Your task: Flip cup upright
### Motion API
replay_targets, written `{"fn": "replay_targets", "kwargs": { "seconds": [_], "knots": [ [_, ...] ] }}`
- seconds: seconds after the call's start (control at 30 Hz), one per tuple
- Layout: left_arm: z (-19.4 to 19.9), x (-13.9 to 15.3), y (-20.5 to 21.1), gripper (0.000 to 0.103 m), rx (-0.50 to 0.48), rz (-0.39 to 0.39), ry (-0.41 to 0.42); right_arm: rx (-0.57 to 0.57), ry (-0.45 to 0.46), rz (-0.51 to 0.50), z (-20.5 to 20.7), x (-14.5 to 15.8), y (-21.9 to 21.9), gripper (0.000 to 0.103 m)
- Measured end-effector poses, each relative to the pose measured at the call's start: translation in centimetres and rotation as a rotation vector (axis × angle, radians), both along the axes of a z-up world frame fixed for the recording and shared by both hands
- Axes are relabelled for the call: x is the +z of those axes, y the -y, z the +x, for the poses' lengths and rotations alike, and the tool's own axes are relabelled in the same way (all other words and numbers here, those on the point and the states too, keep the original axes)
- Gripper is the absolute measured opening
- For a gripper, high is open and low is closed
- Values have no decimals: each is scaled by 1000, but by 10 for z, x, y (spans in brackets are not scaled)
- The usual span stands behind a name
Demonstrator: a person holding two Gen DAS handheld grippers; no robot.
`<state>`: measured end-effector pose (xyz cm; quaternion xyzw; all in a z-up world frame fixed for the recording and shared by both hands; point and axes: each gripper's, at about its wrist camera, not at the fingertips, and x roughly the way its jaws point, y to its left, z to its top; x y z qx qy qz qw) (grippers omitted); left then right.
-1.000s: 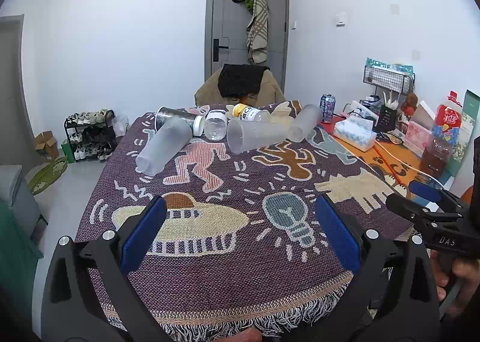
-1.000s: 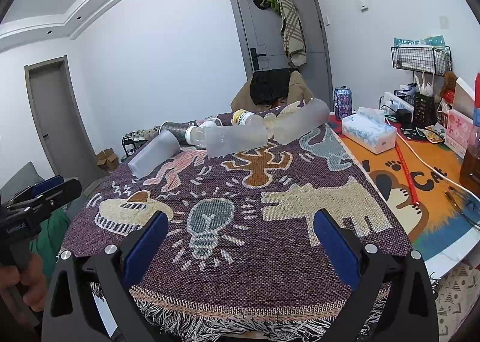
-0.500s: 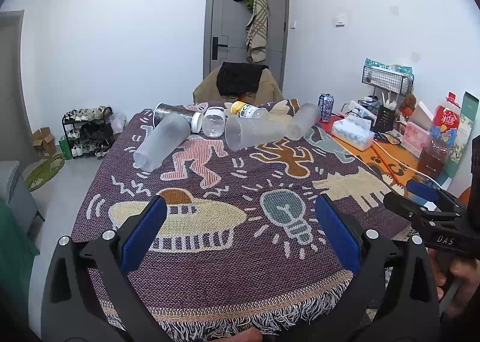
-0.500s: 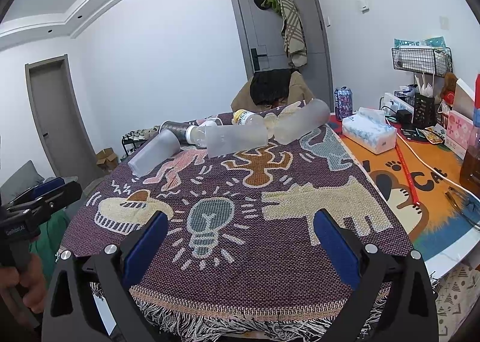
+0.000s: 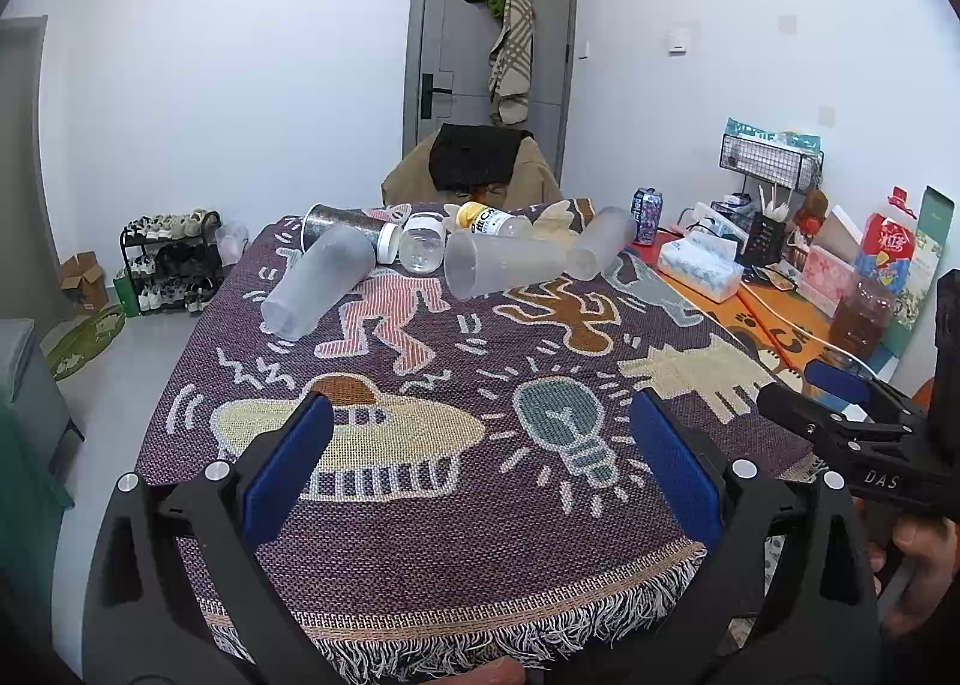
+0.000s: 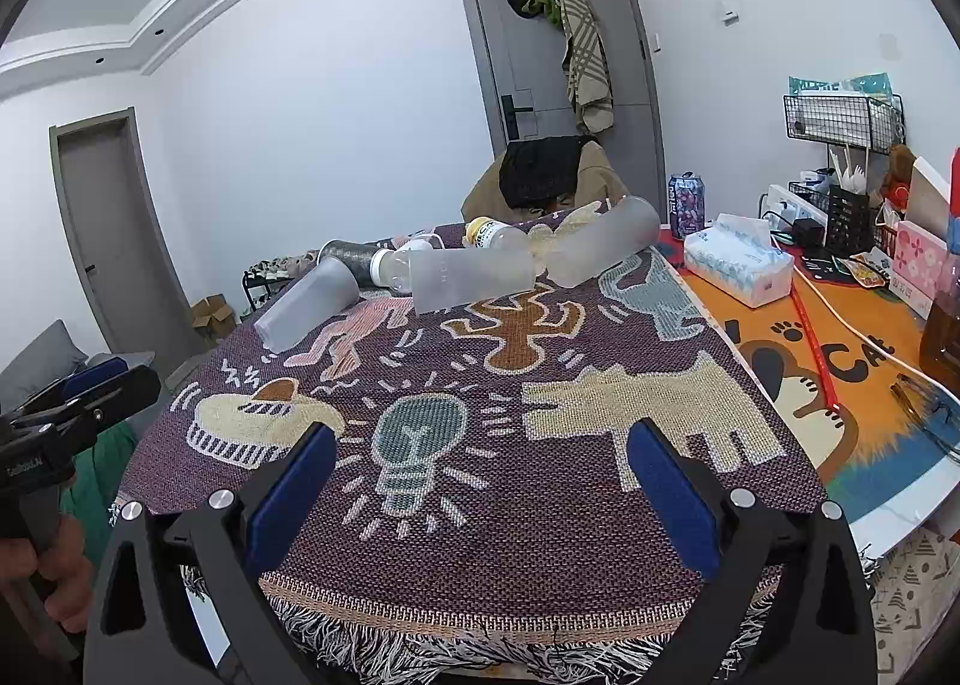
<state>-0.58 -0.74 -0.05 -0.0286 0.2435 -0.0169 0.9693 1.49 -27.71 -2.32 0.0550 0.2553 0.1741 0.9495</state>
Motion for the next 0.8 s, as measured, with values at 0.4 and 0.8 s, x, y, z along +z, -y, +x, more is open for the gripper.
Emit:
{"fn": "replay_targets", "kwargs": {
  "seconds": [0.4, 0.8],
  "knots": [
    [1, -3, -8, 98, 13, -15, -5, 7, -8, -4, 2, -2, -4, 95],
    [6, -9, -4, 98, 26, 6, -30, -1, -15, 8, 5, -3, 0, 95]
  ]
}}
